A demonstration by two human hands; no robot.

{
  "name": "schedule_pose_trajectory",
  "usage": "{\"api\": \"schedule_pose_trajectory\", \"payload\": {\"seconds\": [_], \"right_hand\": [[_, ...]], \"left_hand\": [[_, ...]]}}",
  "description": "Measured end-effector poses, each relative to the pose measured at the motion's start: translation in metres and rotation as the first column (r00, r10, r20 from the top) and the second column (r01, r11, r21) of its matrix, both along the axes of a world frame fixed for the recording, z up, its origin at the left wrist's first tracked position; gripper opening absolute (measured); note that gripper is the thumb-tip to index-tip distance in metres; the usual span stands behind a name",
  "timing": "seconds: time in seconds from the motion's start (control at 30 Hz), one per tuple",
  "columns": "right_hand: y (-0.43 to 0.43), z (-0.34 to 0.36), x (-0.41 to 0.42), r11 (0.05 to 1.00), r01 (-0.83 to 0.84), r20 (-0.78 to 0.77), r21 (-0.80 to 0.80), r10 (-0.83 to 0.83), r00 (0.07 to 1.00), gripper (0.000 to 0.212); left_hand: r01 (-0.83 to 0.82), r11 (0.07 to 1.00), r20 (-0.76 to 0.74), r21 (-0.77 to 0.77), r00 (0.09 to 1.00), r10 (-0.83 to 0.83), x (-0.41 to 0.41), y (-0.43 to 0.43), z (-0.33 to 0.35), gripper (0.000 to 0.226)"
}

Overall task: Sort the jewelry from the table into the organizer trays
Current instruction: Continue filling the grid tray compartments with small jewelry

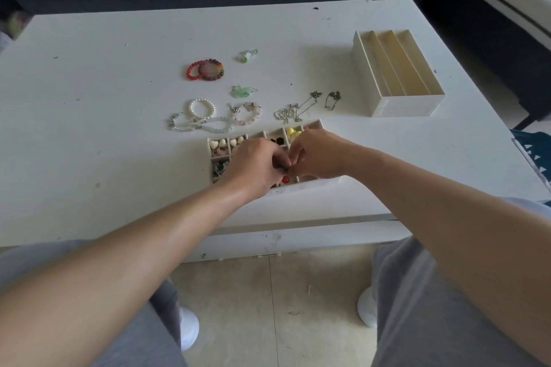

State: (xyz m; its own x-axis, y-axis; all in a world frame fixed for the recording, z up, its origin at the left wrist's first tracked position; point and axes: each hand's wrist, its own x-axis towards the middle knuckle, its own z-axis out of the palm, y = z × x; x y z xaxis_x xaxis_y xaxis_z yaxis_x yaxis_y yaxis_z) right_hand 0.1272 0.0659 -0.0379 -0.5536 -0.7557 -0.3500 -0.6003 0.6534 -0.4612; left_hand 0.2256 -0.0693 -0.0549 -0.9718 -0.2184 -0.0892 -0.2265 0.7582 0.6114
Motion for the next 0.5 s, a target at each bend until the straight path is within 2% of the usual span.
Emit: {"api": "schedule_pose_trajectory", "payload": {"seconds": [0.13,0.2,0.4,0.5], "right_hand": [[-0.0006,-0.0011,0.0009,1.000,-0.021,-0.003,0.013,0.021,1.000,0.023],[-0.0010,-0.0021,0.0014,1.000,-0.020,0.000,0.024,0.020,1.000,0.020],[-0.0041,-0.0044,0.0033,0.999,-0.023,-0.022,0.048,0.024,0.999,0.011],[-0.0062,-0.0031,0.0045,0.999,-0.003,-0.050,0.051,0.006,0.999,0.012]], "left_hand": [[-0.013,1.000,-0.005,0.001,1.000,0.013,0.0027,0.0000,0.0019,0.004],[-0.041,0.999,0.003,0.016,0.999,0.040,0.0023,-0.0009,0.0001,0.009],[-0.148,0.975,0.082,0.164,0.987,0.136,0.0010,-0.0027,-0.0027,0.016],[-0.166,0.972,0.087,0.164,0.984,0.153,0.0013,-0.0033,-0.0012,0.012]]}}
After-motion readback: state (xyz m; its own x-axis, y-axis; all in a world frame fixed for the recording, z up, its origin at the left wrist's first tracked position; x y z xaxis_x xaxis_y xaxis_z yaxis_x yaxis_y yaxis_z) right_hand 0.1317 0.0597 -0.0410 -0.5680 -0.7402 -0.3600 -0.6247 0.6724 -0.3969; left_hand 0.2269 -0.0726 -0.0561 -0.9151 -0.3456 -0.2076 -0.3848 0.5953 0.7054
